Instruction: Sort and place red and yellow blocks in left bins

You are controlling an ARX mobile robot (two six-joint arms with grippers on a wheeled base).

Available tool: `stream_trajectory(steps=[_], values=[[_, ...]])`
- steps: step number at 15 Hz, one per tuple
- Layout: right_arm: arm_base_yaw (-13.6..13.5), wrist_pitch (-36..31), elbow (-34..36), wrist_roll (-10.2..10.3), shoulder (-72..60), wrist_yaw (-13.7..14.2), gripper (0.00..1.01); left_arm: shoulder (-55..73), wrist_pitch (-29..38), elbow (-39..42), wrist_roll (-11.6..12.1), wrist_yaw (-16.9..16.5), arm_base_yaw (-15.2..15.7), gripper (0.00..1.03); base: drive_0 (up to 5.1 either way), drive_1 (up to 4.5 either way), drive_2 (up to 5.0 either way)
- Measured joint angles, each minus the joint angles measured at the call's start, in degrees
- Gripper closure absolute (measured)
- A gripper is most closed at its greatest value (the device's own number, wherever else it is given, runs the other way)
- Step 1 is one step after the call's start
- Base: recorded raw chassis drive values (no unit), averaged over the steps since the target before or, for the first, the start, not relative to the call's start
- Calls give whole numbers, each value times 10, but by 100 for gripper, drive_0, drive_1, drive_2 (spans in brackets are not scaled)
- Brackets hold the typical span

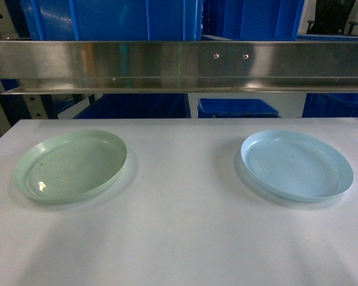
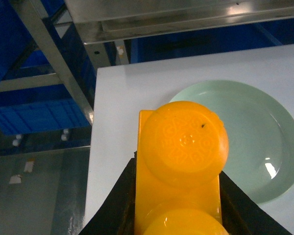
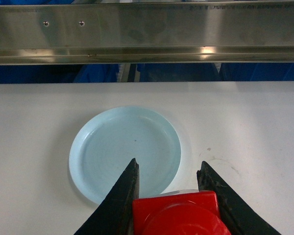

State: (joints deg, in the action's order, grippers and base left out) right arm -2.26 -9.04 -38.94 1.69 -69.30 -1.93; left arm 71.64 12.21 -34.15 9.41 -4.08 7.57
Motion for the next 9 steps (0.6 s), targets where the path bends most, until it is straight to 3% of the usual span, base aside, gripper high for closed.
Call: stream_trajectory(steps=[4, 6, 9], values=[[0, 0, 0, 0, 0, 0, 72, 3, 12, 0, -1, -18, -1, 74, 0, 0, 0], [0, 0, 0, 0, 0, 0, 72, 7, 55, -5, 1, -15, 3, 74, 0, 0, 0], [0, 0, 0, 0, 0, 0, 72, 8, 54, -6, 1, -13, 4, 74, 0, 0, 0]])
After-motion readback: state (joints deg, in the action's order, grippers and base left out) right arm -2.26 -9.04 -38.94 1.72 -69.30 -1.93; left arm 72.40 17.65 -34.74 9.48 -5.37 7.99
